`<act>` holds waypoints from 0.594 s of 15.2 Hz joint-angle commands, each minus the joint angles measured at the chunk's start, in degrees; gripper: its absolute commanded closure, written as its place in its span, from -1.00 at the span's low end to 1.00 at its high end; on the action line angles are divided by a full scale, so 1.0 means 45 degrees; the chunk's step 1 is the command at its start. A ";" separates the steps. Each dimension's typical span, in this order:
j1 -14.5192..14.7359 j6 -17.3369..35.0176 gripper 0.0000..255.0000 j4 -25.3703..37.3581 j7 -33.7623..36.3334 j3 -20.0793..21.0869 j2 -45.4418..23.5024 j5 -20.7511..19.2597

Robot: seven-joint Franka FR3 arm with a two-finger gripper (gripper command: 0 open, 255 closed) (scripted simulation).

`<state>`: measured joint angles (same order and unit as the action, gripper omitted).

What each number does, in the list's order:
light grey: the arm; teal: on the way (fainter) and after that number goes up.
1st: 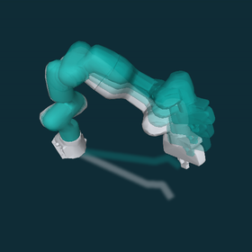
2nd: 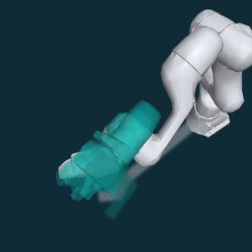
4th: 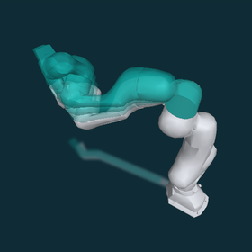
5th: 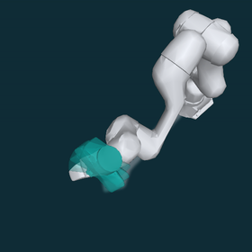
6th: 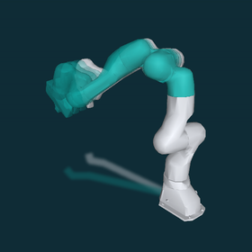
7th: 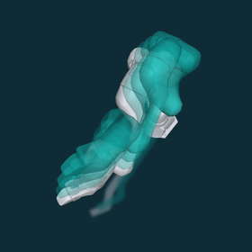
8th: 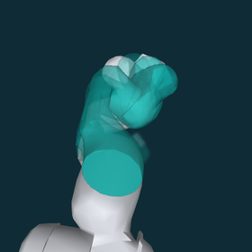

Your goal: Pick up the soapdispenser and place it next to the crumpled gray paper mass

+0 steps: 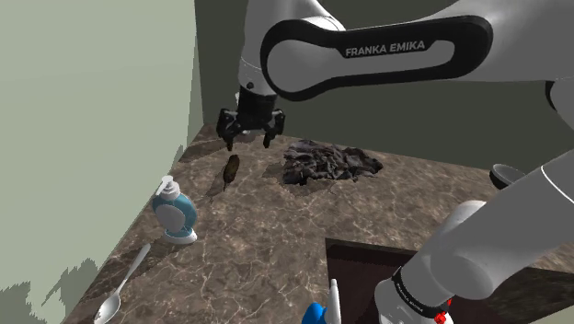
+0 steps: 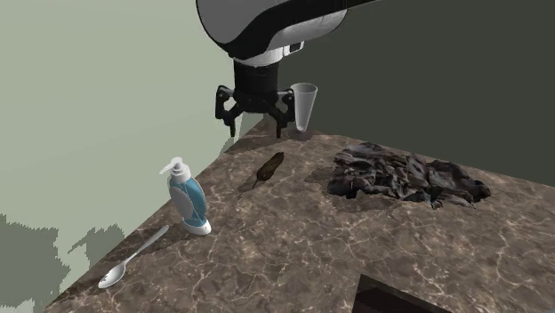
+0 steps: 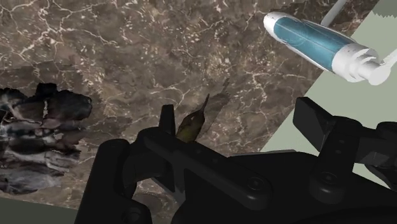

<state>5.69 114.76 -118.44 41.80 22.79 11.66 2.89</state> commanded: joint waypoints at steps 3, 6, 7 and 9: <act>0.0247 0.0218 -1.00 0.1528 0.1393 0.0766 -0.2020 -0.0841; 0.0601 0.0224 -1.00 0.2719 0.2384 0.1146 -0.3497 -0.1595; 0.0756 0.0193 -1.00 0.3155 0.2705 0.1237 -0.4005 -0.1864; 0.1133 0.0078 -1.00 0.4091 0.3314 0.1352 -0.5041 -0.2406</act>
<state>9.94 115.34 -101.85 55.17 28.50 -8.99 -6.83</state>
